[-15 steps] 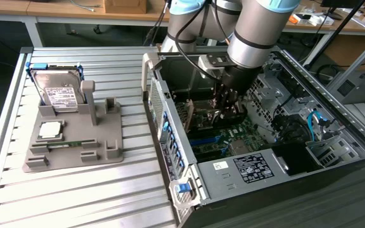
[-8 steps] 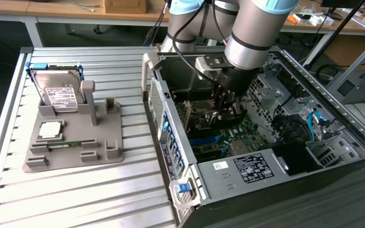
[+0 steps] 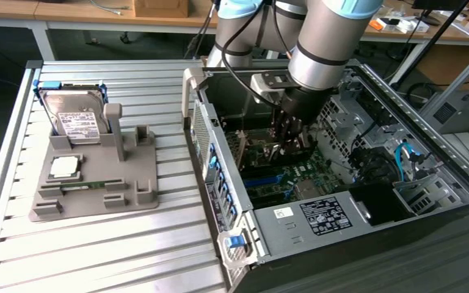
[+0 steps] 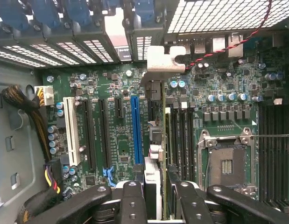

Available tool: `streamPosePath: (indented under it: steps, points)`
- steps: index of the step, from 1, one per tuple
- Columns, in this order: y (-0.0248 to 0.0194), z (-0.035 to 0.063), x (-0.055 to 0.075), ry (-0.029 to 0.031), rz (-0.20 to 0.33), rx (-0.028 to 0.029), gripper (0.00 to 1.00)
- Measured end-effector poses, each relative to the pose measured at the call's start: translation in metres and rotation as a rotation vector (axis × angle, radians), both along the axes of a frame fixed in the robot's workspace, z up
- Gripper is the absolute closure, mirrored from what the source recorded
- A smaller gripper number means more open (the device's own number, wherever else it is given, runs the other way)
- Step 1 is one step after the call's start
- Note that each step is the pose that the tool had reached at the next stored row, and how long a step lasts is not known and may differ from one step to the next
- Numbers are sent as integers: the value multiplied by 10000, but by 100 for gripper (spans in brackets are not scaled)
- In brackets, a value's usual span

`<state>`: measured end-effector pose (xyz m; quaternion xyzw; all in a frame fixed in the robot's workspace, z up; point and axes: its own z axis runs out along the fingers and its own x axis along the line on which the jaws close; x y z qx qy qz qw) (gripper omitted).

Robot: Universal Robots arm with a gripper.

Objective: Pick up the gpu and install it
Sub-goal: 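Insert the gpu into the slot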

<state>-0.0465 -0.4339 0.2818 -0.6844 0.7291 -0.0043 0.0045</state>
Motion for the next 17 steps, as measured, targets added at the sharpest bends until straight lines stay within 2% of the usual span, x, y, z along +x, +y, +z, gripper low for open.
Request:
streamPosePath:
  steps: [17]
  points:
    - [-29, -12, -45, -1, 1, 1, 70]
